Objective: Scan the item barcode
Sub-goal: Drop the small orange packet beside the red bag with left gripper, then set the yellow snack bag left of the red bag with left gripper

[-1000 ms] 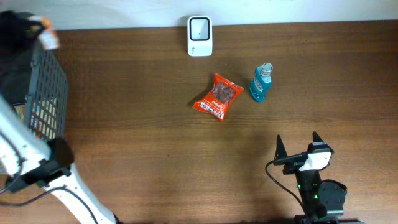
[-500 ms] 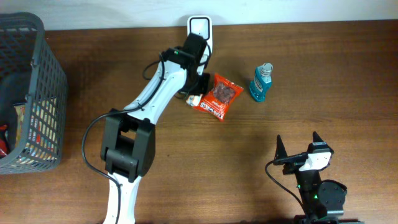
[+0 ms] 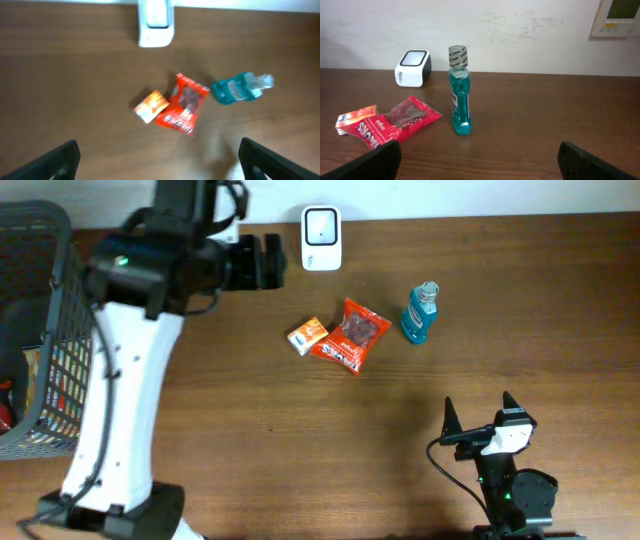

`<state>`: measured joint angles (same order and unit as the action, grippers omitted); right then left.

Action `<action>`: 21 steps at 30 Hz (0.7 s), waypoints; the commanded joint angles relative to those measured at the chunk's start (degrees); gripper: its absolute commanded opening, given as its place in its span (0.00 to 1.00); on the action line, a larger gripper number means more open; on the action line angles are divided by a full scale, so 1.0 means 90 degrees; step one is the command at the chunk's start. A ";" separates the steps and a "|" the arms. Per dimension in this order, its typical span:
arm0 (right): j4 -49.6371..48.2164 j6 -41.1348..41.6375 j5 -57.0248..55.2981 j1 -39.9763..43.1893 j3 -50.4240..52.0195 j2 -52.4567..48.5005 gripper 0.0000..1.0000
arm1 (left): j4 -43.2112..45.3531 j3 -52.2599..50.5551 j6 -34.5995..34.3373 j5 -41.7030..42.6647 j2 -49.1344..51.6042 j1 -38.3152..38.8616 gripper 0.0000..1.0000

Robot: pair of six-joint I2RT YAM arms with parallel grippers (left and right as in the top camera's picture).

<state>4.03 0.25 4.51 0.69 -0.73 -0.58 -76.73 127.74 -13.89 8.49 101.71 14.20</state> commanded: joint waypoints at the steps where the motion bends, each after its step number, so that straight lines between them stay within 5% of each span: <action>1: 0.0015 0.0068 -0.0007 -0.0034 0.0046 0.0041 0.99 | -0.0595 0.0022 0.0243 -0.0214 -0.0291 -0.0923 0.99; 4: 0.0015 0.0068 -0.0007 -0.0034 0.0046 0.0041 0.99 | -0.1183 0.0022 0.0238 -0.0129 -0.0413 -0.2414 0.99; 11: 0.0015 0.0068 -0.0007 -0.0034 0.0046 0.0041 0.99 | -0.0517 0.0022 0.0243 0.2980 -0.0425 -0.5493 0.99; 12: 0.0015 0.0068 -0.0007 -0.0034 0.0046 0.0041 0.99 | -0.0289 0.0022 0.0243 0.2635 -0.0425 -0.5753 0.99; 14: 0.0015 0.0068 -0.0007 -0.0034 0.0046 0.0041 0.99 | -0.0313 0.0002 0.0102 0.0129 -0.0408 -0.6234 0.99; 21: 0.0015 0.0068 -0.0007 -0.0034 0.0046 0.0041 0.99 | -0.0583 -0.0148 -0.0070 -0.1486 0.0585 -0.6329 0.98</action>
<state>4.03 0.27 4.51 0.69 -0.73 -0.58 -80.93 127.07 -14.00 2.83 102.19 -42.78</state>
